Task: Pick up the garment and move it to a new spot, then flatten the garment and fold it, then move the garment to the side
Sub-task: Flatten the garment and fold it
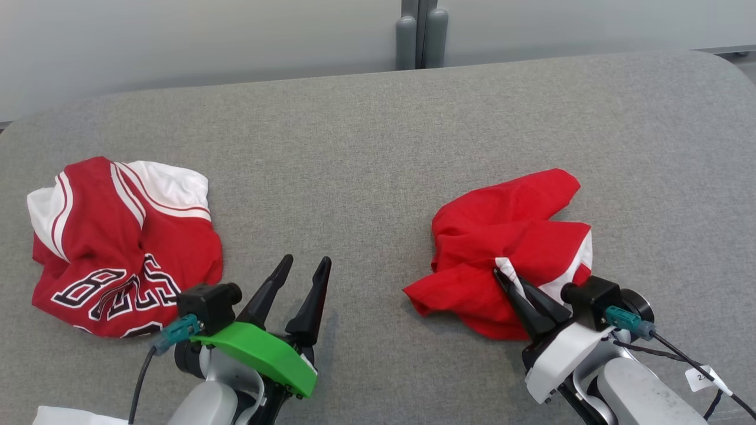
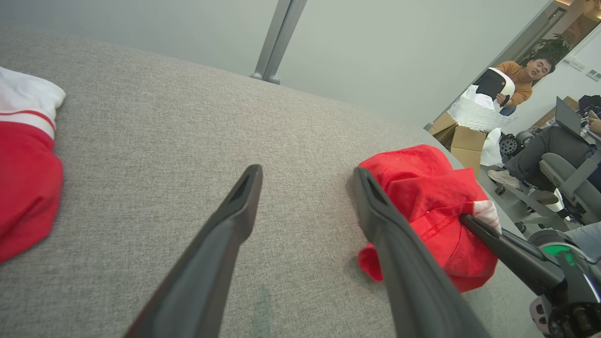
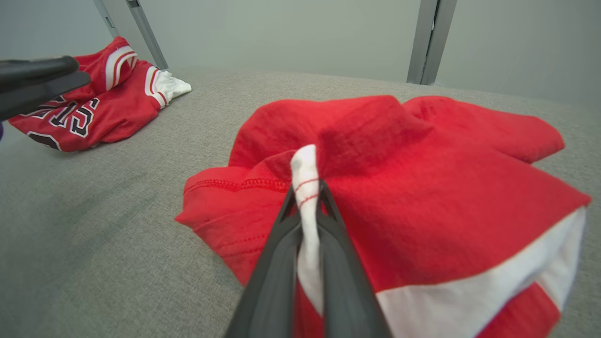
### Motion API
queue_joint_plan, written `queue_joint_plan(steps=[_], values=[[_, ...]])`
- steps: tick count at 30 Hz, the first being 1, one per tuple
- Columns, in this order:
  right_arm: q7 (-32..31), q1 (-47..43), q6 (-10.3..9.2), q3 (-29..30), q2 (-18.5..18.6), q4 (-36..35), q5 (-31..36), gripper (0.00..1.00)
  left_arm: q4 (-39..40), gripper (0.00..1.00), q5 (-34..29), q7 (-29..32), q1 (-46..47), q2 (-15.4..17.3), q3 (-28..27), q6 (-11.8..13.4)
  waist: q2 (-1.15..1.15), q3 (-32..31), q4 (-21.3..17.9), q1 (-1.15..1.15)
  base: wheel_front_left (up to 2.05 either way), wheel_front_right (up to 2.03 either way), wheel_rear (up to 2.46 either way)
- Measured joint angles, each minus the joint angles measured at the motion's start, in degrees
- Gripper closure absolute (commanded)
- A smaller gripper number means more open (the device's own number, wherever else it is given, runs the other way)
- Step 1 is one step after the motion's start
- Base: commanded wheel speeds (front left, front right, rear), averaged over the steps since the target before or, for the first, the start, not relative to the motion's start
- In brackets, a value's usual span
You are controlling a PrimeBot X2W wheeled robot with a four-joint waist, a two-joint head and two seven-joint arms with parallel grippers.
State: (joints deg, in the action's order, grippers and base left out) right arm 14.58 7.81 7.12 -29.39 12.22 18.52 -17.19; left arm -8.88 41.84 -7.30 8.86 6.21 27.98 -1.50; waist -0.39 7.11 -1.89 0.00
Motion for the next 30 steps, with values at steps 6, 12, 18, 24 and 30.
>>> queue_joint_plan(steps=[6,12,18,24,30], values=[[-2.1,1.4,0.00,-4.9,2.8,-2.7,-1.7,1.00,-0.2,0.00,0.0,-0.4,-1.2,-0.1,0.1,0.0,0.00,-1.1,-0.2,0.00,0.00,0.00,0.00],[-3.9,4.1,0.00,-6.5,0.9,-11.5,-12.2,1.00,-0.2,0.00,0.1,-1.2,-2.0,-0.1,0.0,0.1,0.00,-2.4,-0.3,0.00,0.00,0.00,0.00],[-6.5,9.3,0.00,0.2,-9.0,-18.5,-26.6,1.00,-0.2,0.00,0.1,-1.7,-2.3,-0.4,0.2,0.1,0.00,-3.4,-0.2,0.00,0.00,0.00,0.00],[-10.2,9.3,-9.03,12.3,-11.3,-14.0,-37.8,1.00,-0.1,0.00,0.4,-1.8,-2.3,-1.6,1.5,0.1,0.00,-4.2,0.8,0.00,0.00,0.00,0.00],[-11.2,4.3,-17.00,19.3,-9.8,-6.1,-44.9,1.00,-0.2,0.00,0.8,-1.9,-2.4,-1.9,2.0,0.1,0.00,-4.0,2.2,0.00,0.00,0.00,0.00]])
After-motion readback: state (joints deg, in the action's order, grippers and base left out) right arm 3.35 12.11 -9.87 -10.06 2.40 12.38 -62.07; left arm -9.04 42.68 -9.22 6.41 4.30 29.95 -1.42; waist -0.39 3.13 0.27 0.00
